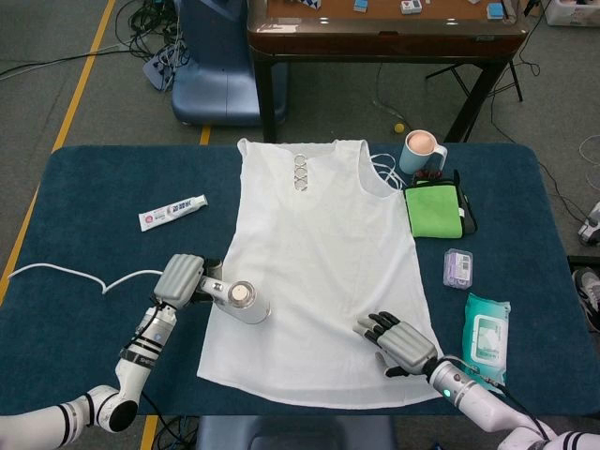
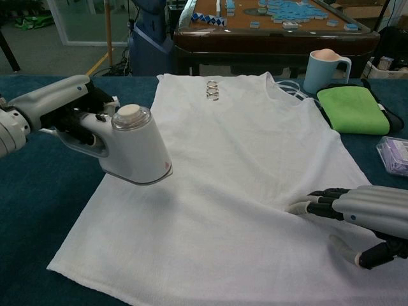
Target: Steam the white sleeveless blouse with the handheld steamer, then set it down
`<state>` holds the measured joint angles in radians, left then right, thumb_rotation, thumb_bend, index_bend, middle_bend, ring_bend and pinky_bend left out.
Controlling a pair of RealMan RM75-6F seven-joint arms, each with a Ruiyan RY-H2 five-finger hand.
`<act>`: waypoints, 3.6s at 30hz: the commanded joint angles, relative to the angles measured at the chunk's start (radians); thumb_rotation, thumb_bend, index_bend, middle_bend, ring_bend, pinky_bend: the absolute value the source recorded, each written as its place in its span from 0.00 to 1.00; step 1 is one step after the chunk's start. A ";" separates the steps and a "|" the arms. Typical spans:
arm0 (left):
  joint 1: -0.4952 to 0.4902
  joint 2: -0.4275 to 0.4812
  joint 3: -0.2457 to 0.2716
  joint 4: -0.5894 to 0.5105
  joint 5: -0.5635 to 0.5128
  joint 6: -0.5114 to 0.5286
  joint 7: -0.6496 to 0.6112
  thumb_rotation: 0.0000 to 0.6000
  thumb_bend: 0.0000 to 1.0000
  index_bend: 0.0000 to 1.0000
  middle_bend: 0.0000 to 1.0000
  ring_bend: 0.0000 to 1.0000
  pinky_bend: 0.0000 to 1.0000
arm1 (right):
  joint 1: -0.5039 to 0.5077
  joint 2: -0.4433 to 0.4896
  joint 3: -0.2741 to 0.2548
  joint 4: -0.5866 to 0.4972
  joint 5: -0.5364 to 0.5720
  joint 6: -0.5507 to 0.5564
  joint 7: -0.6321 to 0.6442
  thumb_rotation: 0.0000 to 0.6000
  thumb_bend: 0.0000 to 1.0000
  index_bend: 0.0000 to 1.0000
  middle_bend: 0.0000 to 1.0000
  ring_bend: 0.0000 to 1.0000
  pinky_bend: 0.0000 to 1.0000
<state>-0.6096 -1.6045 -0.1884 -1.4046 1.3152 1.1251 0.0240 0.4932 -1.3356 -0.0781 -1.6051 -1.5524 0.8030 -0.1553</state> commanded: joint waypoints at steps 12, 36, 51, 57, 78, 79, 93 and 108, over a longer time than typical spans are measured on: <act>-0.036 -0.151 0.046 0.209 0.108 0.033 -0.015 1.00 0.20 0.89 0.71 0.61 0.57 | -0.003 -0.017 -0.027 0.022 0.003 0.029 -0.005 0.73 0.57 0.00 0.06 0.00 0.00; -0.082 -0.261 0.045 0.579 0.133 0.005 -0.087 1.00 0.20 0.89 0.72 0.61 0.57 | -0.004 -0.018 -0.044 0.022 0.008 0.065 -0.001 0.74 0.57 0.00 0.06 0.00 0.00; -0.094 -0.277 0.021 0.787 0.112 0.006 -0.154 1.00 0.20 0.89 0.72 0.60 0.57 | -0.001 -0.014 -0.050 0.016 0.009 0.073 0.002 0.74 0.57 0.00 0.06 0.00 0.00; -0.082 -0.214 -0.005 0.660 0.091 0.030 -0.169 1.00 0.20 0.89 0.72 0.60 0.57 | 0.000 -0.012 -0.054 0.017 0.002 0.079 0.010 0.74 0.57 0.00 0.06 0.00 0.00; -0.135 -0.212 -0.010 0.219 0.070 0.004 0.122 1.00 0.20 0.89 0.72 0.60 0.57 | -0.002 -0.007 -0.062 0.018 0.000 0.089 0.018 0.74 0.57 0.00 0.06 0.00 0.00; -0.140 -0.230 -0.004 0.237 0.079 0.005 0.131 1.00 0.20 0.89 0.72 0.60 0.57 | -0.002 -0.008 -0.063 0.018 0.001 0.088 0.017 0.74 0.57 0.00 0.06 0.00 0.00; -0.189 -0.356 -0.008 0.464 0.097 -0.016 0.085 1.00 0.20 0.89 0.72 0.60 0.57 | -0.007 -0.003 -0.066 0.009 0.007 0.092 0.006 0.74 0.57 0.00 0.06 0.00 0.00; -0.236 -0.414 -0.041 0.723 0.100 -0.012 -0.054 1.00 0.20 0.89 0.72 0.60 0.57 | -0.007 0.001 -0.063 0.000 0.019 0.090 -0.010 0.74 0.57 0.00 0.06 0.00 0.00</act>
<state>-0.8375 -2.0076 -0.2249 -0.7113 1.4144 1.1113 -0.0099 0.4860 -1.3343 -0.1407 -1.6053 -1.5337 0.8927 -0.1650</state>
